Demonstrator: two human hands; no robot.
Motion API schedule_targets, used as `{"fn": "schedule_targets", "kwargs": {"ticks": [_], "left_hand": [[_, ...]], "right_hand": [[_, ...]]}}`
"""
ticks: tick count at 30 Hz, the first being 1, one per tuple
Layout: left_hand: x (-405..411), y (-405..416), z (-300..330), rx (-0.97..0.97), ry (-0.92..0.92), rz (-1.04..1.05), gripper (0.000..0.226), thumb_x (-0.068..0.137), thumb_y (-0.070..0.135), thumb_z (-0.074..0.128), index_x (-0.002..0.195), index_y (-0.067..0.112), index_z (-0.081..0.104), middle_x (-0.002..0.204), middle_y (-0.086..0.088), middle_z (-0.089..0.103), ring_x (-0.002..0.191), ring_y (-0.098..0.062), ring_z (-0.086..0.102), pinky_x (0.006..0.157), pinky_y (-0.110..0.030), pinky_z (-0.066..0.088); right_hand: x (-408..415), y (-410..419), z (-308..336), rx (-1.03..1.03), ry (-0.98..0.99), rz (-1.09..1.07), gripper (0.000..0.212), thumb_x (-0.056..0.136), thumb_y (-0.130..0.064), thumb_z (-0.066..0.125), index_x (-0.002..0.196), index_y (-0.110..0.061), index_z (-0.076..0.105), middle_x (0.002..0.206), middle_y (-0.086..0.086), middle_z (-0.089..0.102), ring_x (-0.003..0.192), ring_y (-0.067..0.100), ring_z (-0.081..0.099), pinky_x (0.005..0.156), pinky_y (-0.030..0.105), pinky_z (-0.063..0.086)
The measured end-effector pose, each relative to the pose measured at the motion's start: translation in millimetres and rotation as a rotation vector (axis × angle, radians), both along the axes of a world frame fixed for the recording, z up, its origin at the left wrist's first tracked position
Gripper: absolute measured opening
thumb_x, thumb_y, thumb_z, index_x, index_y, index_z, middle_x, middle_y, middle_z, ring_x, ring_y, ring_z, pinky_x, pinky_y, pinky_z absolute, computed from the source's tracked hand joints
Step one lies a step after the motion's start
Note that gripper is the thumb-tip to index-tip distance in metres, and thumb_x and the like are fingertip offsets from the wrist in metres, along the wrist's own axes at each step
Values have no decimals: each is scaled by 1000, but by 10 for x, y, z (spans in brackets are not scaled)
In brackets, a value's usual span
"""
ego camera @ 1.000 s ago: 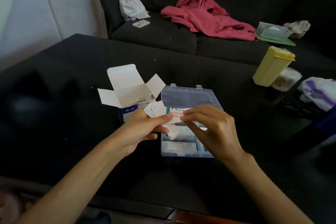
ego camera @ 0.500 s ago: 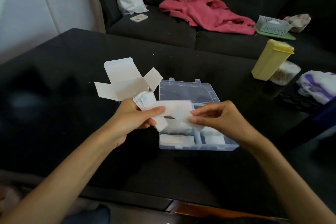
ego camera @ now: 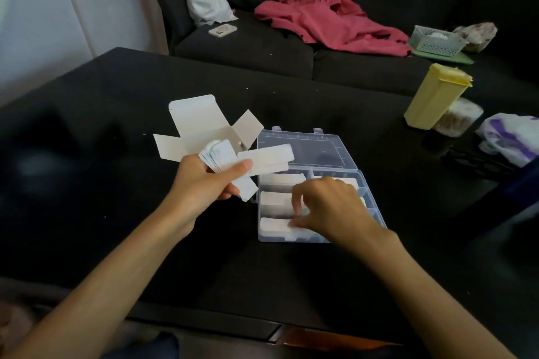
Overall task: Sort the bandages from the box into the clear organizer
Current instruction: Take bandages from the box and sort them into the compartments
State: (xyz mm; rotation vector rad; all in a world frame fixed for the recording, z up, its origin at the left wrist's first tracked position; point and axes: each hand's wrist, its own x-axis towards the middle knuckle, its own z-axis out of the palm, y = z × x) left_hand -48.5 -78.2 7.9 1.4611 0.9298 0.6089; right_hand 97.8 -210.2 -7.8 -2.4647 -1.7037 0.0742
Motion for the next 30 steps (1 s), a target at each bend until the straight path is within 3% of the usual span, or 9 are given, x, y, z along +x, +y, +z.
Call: {"fn": "schedule_targets", "kwargs": {"ticks": [2,5,8,10,13,17,21,25,30], "left_hand": [[-2,7,1,-11,6,-7,14,79,26,73,88,17,66,53,7,59,43,-1,54,46,-14,45],[17,-18,-8,-33,30,-50,21,76,29,76,91,17,67,62,5,60,42,1,52,47,-15,43],[52,-78,-36,-44,56,-156,20,74,27,77,89,21,66,68,5,66,44,2,55,48,-14,46],[81,-107,-53,-56,75,-193,17,73,28,78,85,25,66,65,7,69,48,1,58,50,-14,48],[105,-127,-41,-129,108,-199,12,77,30,74,84,26,65,58,9,67,52,-2,62,51,-14,48],[75,-103,56,-281,-1,-185,17,93,30,56,100,24,71,92,6,73,67,-4,69,48,-13,48],[-9,-32,144,-279,-50,-160,27,97,33,46,97,24,71,93,8,74,54,-5,61,39,-10,34],[-40,-23,135,-295,-89,-196,28,97,32,45,105,21,69,99,7,73,41,-5,44,34,-8,25],[-34,-41,137,-276,-109,-216,26,94,38,49,105,31,71,106,2,65,49,-9,40,40,-9,25]], "right_hand": [[61,-18,127,52,237,-78,30,73,-42,75,90,-30,53,83,-17,53,71,5,51,62,14,41],[132,-64,301,132,877,-184,56,69,-44,71,117,-33,45,99,-13,57,82,12,66,63,18,52],[89,-45,273,206,1175,-247,31,84,-43,53,110,-25,54,98,-13,58,79,8,68,63,19,55],[47,-25,227,270,1124,-293,18,90,-33,52,99,-22,63,97,-5,64,72,7,67,63,16,55],[56,-30,160,359,1011,-322,18,87,-21,61,103,-18,69,90,-6,68,68,6,67,64,14,54],[165,-113,207,395,869,-327,13,83,-20,66,96,-19,71,81,-6,70,66,4,67,61,14,53],[230,-184,235,208,685,-279,7,79,-24,70,85,-23,71,74,-8,69,63,0,66,57,12,51],[56,-96,91,79,553,-206,14,78,-27,72,91,-21,75,85,-5,72,73,4,65,75,21,56],[-75,-81,5,-54,88,-147,24,84,-42,64,102,-28,72,105,-6,69,91,8,60,75,19,41]]}}
